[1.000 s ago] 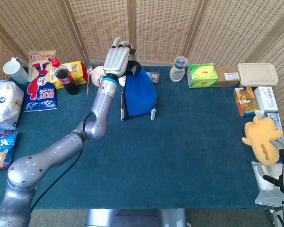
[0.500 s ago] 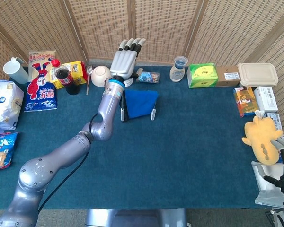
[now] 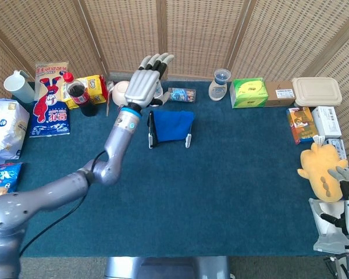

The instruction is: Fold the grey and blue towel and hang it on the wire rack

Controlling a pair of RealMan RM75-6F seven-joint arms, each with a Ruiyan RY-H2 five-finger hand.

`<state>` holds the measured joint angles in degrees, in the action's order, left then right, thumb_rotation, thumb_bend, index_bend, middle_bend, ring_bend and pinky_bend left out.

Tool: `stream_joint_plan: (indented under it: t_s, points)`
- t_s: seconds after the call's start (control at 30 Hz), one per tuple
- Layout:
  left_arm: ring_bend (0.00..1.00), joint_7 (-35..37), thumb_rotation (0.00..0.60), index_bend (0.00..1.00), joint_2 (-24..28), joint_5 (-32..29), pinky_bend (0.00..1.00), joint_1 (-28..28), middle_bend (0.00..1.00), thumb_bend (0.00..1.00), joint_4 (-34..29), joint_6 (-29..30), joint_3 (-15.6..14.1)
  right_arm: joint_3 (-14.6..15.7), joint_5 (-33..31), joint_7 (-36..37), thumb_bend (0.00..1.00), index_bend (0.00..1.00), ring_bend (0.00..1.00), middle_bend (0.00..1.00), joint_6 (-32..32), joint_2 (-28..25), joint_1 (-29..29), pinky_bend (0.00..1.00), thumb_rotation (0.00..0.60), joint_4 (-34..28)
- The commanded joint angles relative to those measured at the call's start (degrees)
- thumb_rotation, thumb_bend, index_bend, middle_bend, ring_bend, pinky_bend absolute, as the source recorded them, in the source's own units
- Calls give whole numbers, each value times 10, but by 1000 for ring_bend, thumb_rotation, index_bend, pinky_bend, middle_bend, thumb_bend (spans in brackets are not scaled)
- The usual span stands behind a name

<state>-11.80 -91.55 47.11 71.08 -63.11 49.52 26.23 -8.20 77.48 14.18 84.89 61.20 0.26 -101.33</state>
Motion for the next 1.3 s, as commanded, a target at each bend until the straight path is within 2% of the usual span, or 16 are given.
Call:
stream_joint_plan:
  t_s: [0.03, 0.23, 0.33, 0.6, 0.8, 0.97, 1.1, 1.3]
  points:
    - [0, 11, 600, 28, 85, 39, 0, -82, 15, 91, -132, 50, -35, -3, -1, -5, 296, 156, 0, 91, -3, -1, 4, 0, 600, 0]
    - [0, 29, 600, 26, 166, 71, 0, -163, 20, 92, -267, 96, -67, -8, 3, -22, 299, 156, 0, 92, -11, -5, 15, 0, 600, -1]
    - [0, 39, 600, 22, 203, 98, 0, -208, 21, 92, -323, 122, -94, -10, 6, -29, 301, 156, 0, 92, -14, -5, 21, 0, 600, -1]
    - [0, 59, 600, 27, 285, 188, 0, -336, 32, 91, -445, 200, -192, -8, 21, -56, 306, 150, 0, 81, -19, 2, 35, 0, 600, -5]
    - [0, 108, 600, 44, 305, 259, 0, -423, 36, 93, -473, 257, -259, -2, 35, -72, 308, 127, 0, 65, -19, 0, 39, 0, 600, -12]
    - [0, 100, 600, 92, 309, 328, 0, -513, 50, 92, -455, 345, -320, 5, 42, -110, 309, 132, 0, 64, -21, 5, 42, 0, 600, -9]
    - [0, 108, 600, 128, 301, 362, 0, -579, 61, 92, -429, 419, -345, 14, 48, -133, 311, 134, 0, 63, -27, 12, 46, 0, 600, -2]
    - [0, 84, 600, 217, 280, 388, 0, -662, 65, 92, -384, 507, -367, 20, 50, -154, 315, 138, 0, 63, -27, 31, 48, 0, 600, 14]
